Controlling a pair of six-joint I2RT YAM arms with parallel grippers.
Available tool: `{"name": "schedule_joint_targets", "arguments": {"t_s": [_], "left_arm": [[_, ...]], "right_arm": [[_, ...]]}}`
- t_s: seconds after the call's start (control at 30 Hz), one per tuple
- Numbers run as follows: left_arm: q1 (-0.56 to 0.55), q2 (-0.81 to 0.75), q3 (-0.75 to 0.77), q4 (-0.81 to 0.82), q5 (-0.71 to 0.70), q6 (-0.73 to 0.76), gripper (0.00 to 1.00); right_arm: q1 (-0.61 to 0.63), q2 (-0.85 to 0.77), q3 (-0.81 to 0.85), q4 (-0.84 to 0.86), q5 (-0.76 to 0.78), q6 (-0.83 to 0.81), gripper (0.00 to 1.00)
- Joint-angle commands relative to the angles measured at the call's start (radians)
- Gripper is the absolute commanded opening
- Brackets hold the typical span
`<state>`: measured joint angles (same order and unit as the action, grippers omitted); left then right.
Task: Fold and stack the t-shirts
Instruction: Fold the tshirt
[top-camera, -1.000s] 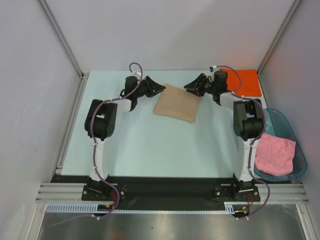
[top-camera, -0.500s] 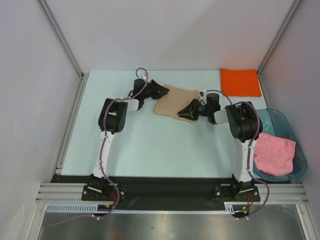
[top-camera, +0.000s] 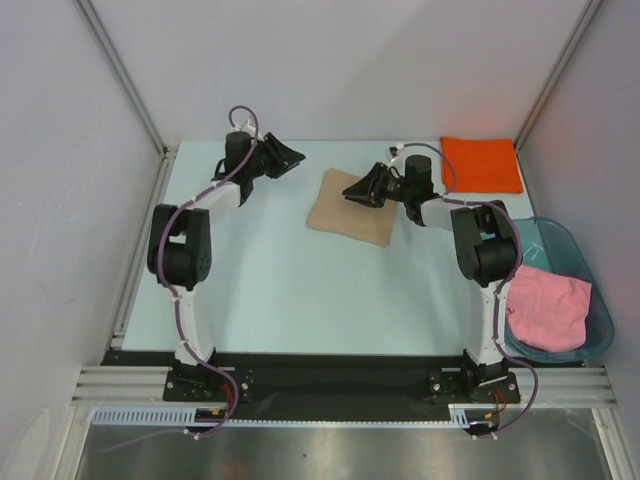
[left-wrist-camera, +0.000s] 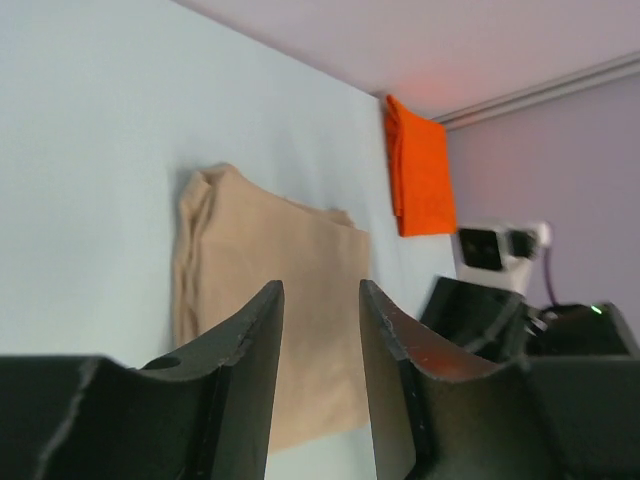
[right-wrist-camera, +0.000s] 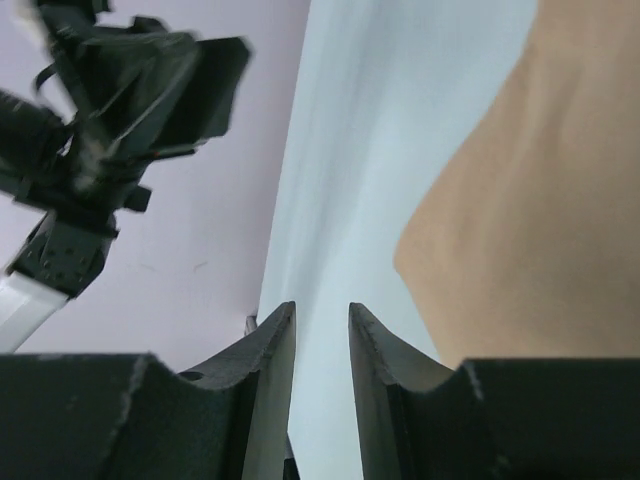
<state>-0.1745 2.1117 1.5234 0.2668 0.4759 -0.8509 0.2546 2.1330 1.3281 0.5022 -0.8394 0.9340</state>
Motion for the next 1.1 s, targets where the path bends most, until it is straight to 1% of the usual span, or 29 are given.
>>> {"name": "schedule_joint_targets", "arguments": {"t_s": [0.0,0.07,0.1,0.17,0.2,0.27,0.3,0.37,0.43,0.47,0.5,0.53,0.57,0.6,0.63,0.67,0.7,0.73,0.77,0.8,0.83,0.87,0.93,0.97,1.0,1.07], "left_arm": [[-0.014,-0.157,-0.182,0.057,0.003,0.032,0.42],[-0.017,-0.234,-0.288,0.118,-0.025,-0.032,0.42],[-0.025,-0.261,-0.384,0.129,-0.04,-0.051,0.43],[-0.031,-0.324,-0.465,0.15,-0.077,-0.074,0.45],[-0.036,-0.341,-0.53,0.163,-0.088,-0.088,0.47],[-0.04,-0.375,-0.586,0.222,-0.082,-0.125,0.48],[-0.052,-0.384,-0.61,0.221,-0.082,-0.131,0.49],[-0.071,-0.409,-0.638,0.225,-0.092,-0.148,0.52],[-0.109,-0.452,-0.698,0.248,-0.152,-0.184,0.56],[-0.127,-0.464,-0.724,0.28,-0.183,-0.206,0.6],[-0.163,-0.487,-0.783,0.305,-0.239,-0.273,0.62],[-0.187,-0.498,-0.819,0.336,-0.279,-0.31,0.64],[-0.239,-0.504,-0.857,0.423,-0.311,-0.344,0.66],[-0.27,-0.507,-0.909,0.454,-0.379,-0.4,0.68],[-0.301,-0.5,-0.923,0.474,-0.408,-0.427,0.69],[-0.36,-0.489,-0.93,0.494,-0.436,-0.45,0.69],[-0.39,-0.457,-0.928,0.509,-0.474,-0.489,0.69],[-0.419,-0.437,-0.918,0.508,-0.515,-0.51,0.68],[-0.468,-0.415,-0.881,0.503,-0.534,-0.526,0.67],[-0.486,-0.389,-0.856,0.496,-0.546,-0.549,0.65],[-0.505,-0.366,-0.826,0.43,-0.575,-0.557,0.61],[-0.546,-0.33,-0.76,0.381,-0.604,-0.568,0.61],[-0.588,-0.303,-0.705,0.304,-0.67,-0.573,0.61],[-0.621,-0.277,-0.675,0.273,-0.736,-0.573,0.62],[-0.634,-0.265,-0.625,0.25,-0.761,-0.579,0.62],[-0.657,-0.234,-0.588,0.215,-0.798,-0.602,0.62]], "right_arm": [[0.038,0.102,0.02,0.079,0.0,0.081,0.33],[0.048,0.155,0.017,0.09,0.014,0.089,0.33],[0.057,0.166,0.01,0.096,0.017,0.097,0.33],[0.058,0.174,-0.039,0.139,0.031,0.117,0.33],[0.06,0.171,-0.055,0.159,0.033,0.138,0.33],[0.058,0.142,-0.073,0.168,0.022,0.134,0.33],[0.057,0.127,-0.07,0.153,0.019,0.103,0.33],[0.045,0.084,-0.066,0.079,0.016,0.063,0.34],[0.031,-0.002,-0.061,-0.003,0.023,0.007,0.35],[0.014,-0.033,-0.066,-0.037,0.031,-0.013,0.36],[0.003,-0.109,-0.07,-0.086,0.049,-0.035,0.37],[-0.006,-0.152,-0.076,-0.222,0.124,-0.108,0.39],[-0.024,-0.192,-0.081,-0.297,0.181,-0.144,0.42],[-0.034,-0.243,-0.084,-0.373,0.238,-0.184,0.44],[-0.04,-0.321,-0.096,-0.481,0.341,-0.216,0.5],[-0.054,-0.359,-0.108,-0.499,0.38,-0.254,0.53],[-0.061,-0.419,-0.139,-0.558,0.423,-0.264,0.55],[-0.066,-0.447,-0.151,-0.576,0.439,-0.264,0.56],[-0.074,-0.471,-0.168,-0.586,0.451,-0.267,0.56],[-0.081,-0.491,-0.179,-0.602,0.463,-0.273,0.56],[-0.083,-0.536,-0.199,-0.629,0.499,-0.284,0.57],[-0.083,-0.556,-0.208,-0.643,0.516,-0.299,0.57],[-0.084,-0.606,-0.237,-0.656,0.554,-0.307,0.57],[-0.086,-0.661,-0.26,-0.656,0.563,-0.308,0.57],[-0.089,-0.685,-0.27,-0.659,0.572,-0.311,0.57],[-0.098,-0.752,-0.286,-0.669,0.589,-0.317,0.57]]}}
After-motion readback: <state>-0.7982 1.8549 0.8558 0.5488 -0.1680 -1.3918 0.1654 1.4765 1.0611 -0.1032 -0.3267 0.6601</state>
